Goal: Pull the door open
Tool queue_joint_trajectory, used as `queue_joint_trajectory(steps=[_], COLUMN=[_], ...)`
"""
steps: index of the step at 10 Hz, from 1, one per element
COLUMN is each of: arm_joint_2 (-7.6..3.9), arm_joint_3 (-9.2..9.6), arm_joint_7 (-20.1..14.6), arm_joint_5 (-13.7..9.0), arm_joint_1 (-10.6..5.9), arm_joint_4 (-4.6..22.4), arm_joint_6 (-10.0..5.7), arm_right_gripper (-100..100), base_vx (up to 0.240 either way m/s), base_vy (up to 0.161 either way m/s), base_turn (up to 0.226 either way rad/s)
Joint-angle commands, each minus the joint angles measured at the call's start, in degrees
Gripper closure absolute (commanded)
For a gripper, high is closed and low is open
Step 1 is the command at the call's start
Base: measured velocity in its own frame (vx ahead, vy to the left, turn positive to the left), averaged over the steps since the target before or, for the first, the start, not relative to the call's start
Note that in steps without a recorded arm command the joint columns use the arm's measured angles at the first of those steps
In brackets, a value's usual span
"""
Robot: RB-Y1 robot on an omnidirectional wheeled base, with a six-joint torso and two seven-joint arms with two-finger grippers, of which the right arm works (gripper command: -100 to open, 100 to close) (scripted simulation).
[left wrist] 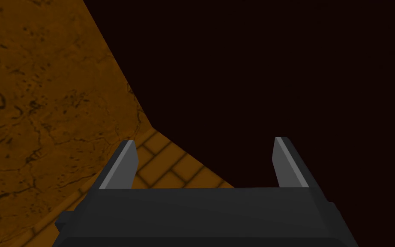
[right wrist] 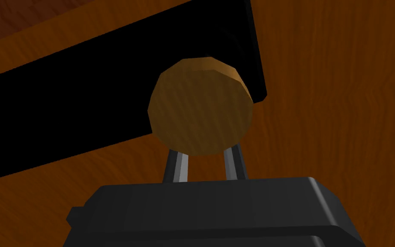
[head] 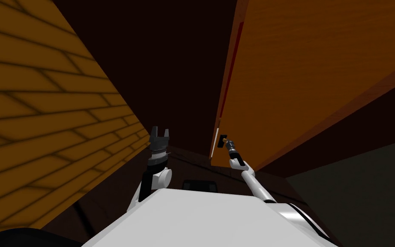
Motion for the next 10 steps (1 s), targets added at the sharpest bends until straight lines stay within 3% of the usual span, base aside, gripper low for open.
queue_joint_trajectory(steps=[1, 10], arm_joint_2=[0.5, 0.84], arm_joint_3=[0.7, 1.09], arm_joint_7=[-1.8, -15.2], arm_joint_5=[-0.6, -9.4], arm_joint_1=[-0.53, -2.34], arm_joint_4=[-0.4, 1.7], arm_joint_6=[-0.41, -0.27], arm_right_gripper=[100, 100], base_vx=[-0.046, -0.061], base_vy=[-0.023, -0.037], base_turn=[0.041, 0.097])
